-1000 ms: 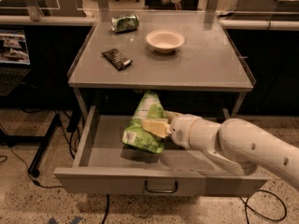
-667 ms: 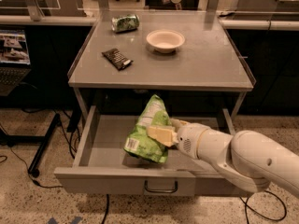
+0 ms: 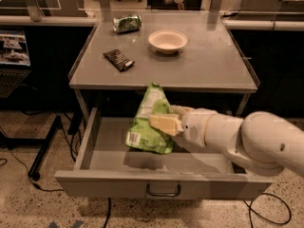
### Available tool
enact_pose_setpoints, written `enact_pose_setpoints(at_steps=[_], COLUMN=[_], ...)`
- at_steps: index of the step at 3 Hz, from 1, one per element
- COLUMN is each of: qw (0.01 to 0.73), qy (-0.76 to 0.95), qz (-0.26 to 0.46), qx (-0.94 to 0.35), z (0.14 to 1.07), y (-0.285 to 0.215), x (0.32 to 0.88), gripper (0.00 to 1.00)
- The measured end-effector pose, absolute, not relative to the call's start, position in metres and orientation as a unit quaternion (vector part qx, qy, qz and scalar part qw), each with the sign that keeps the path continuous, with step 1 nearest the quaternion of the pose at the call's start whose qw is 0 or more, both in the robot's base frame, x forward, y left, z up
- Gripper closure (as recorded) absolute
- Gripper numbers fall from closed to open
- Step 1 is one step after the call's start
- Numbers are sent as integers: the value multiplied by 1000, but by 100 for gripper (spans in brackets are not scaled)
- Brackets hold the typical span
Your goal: Pick green rice chip bag from top drawer and place on counter
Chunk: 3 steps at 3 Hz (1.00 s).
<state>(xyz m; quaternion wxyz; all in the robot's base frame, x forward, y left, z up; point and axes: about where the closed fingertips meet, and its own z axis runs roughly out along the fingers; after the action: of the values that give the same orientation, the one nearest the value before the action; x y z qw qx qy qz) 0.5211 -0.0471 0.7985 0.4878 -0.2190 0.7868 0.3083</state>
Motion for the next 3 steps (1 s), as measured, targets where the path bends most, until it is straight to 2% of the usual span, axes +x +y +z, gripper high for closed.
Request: enact_pose_setpoints(at_steps=[2,3], qw=[521,531], qy=[758,759], qz=[250,226], qx=[-302,-299], z=[902,923], y=[-33,-42], x=[567,595], gripper=[100,100])
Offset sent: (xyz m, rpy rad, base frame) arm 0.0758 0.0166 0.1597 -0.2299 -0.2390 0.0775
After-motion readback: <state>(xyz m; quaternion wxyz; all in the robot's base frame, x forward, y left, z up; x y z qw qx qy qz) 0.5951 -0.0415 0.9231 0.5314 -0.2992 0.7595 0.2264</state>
